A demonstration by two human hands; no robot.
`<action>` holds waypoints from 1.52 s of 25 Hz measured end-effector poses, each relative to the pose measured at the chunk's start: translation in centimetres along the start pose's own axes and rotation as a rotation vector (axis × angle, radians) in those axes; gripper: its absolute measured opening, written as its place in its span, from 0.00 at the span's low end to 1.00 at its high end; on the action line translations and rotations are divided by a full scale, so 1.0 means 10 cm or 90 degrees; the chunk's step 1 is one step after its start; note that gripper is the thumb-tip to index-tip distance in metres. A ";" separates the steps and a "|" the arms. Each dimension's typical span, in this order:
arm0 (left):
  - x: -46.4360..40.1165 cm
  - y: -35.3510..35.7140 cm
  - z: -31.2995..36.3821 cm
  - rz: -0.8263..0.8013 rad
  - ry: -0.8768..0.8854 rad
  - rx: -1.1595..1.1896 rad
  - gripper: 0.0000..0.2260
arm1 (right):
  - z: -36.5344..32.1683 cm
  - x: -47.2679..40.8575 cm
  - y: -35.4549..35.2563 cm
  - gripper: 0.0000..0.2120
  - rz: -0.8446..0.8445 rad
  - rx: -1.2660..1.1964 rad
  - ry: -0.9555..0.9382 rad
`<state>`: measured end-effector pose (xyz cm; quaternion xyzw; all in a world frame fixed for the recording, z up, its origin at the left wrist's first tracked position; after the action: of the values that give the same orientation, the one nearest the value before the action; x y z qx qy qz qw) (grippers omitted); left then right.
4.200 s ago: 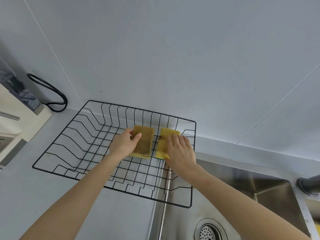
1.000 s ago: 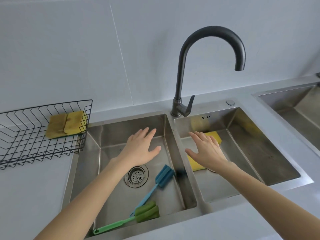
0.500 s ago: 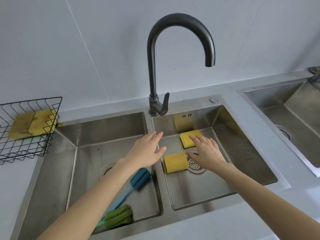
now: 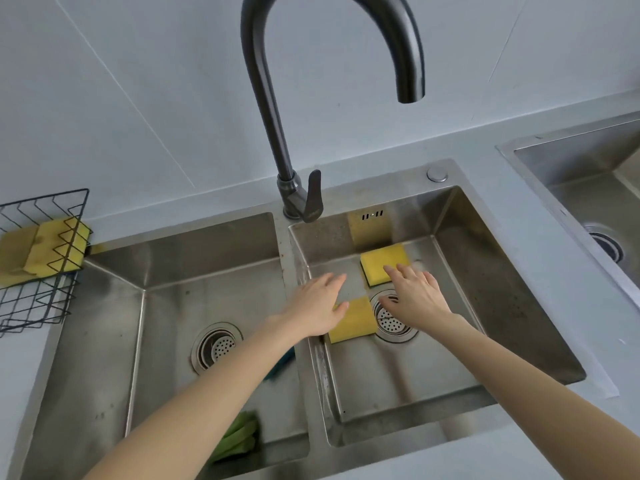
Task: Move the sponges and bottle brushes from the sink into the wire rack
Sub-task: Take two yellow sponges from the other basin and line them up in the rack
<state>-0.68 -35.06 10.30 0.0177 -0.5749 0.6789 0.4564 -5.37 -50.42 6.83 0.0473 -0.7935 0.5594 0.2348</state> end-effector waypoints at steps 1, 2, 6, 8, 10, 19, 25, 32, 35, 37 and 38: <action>-0.07 0.04 -0.01 -0.011 -0.003 0.000 0.26 | 0.03 -0.06 0.03 0.30 -0.010 -0.002 0.007; -0.15 0.08 -0.02 -0.021 -0.007 0.000 0.26 | 0.06 -0.12 0.06 0.29 -0.019 -0.002 0.015; -0.40 0.22 -0.05 -0.064 -0.025 0.008 0.28 | 0.17 -0.39 0.16 0.27 -0.058 0.003 0.043; -0.51 0.26 -0.07 -0.079 -0.029 0.016 0.28 | 0.20 -0.53 0.19 0.27 -0.064 0.003 0.051; -0.61 0.30 -0.10 -0.084 -0.034 0.029 0.27 | 0.23 -0.67 0.21 0.27 -0.060 -0.012 0.055; -0.89 0.53 -0.16 -0.135 -0.047 -0.022 0.31 | 0.30 -1.15 0.28 0.34 -0.043 -0.006 0.052; -0.99 0.69 -0.20 -0.177 -0.059 -0.016 0.32 | 0.31 -1.22 0.38 0.36 -0.032 0.018 0.052; -1.03 0.82 -0.25 -0.159 -0.098 -0.037 0.31 | 0.39 -1.09 0.41 0.31 0.020 -0.028 0.091; -1.04 0.79 -0.26 -0.132 -0.110 -0.037 0.29 | 0.41 -1.04 0.43 0.30 0.046 -0.051 0.097; -1.04 0.75 -0.24 -0.116 -0.102 -0.046 0.27 | 0.40 -1.01 0.44 0.29 0.047 -0.059 0.094; -1.03 0.73 -0.22 -0.109 -0.097 -0.041 0.27 | 0.39 -1.00 0.44 0.28 0.049 -0.061 0.094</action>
<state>1.77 -38.92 -1.74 0.1034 -0.6257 0.6155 0.4679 0.75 -54.24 -2.29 -0.0359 -0.8013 0.5311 0.2731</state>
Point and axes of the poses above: each hand's wrist, its own x-axis away from the middle knuckle, its own y-axis out of the palm, z = x × y, the point moved 3 cm from there along -x, towards the middle knuckle, and after that the axes turned 3 degrees about -z, right-handed, at the moved point
